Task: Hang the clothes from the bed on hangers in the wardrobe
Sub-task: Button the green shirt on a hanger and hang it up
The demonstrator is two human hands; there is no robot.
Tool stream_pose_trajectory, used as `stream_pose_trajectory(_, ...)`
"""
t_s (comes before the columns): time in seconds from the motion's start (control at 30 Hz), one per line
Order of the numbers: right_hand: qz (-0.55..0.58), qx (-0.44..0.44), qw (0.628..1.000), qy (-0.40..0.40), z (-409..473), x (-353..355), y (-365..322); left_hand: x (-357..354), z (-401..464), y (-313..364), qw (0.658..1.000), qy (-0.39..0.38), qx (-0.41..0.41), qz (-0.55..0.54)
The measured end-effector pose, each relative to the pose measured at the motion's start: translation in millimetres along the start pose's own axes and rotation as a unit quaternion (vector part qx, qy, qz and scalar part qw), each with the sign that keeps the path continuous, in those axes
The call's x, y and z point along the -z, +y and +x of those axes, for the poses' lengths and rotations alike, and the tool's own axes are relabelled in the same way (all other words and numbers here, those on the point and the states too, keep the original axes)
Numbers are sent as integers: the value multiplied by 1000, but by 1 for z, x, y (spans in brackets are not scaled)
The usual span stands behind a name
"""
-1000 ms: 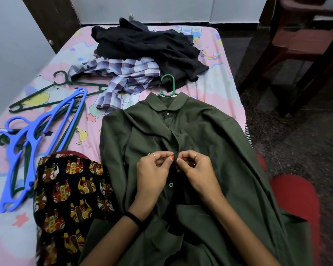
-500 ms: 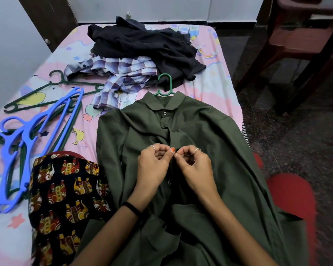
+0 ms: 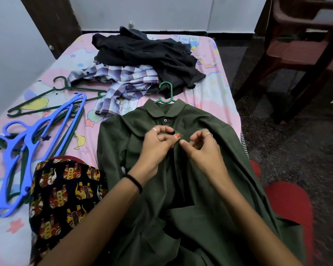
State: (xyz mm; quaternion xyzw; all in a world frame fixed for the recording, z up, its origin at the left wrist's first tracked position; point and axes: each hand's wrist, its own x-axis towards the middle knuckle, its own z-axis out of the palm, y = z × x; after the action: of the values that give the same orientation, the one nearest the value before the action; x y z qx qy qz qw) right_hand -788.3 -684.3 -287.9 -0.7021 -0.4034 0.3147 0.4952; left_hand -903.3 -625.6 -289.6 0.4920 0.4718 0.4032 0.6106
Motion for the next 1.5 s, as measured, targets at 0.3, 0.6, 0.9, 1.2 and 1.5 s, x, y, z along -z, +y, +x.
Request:
stream_pose_trajectory(0.3,-468,186,859,90,-33,6,20,-31,43,19,987,-15,-61,148)
stream_pose_trajectory(0.6,-6,-69,995,-69,-26,37,60,-35,24,-18,977,-46,-43,205)
stream_pose_trajectory(0.9,153,-143,974,-83,-31,39,72,-11,-22,-49,874,-185,-104,436)
stream_pose_trajectory(1.2,121,-138,980,-78,-29,38,81,-21,-27,-63,776,-231,-106,577)
stream_pose_trajectory(1.5,29,-106,992,-55,-28,36,86,-13,-34,-74,814,-198,-90,539)
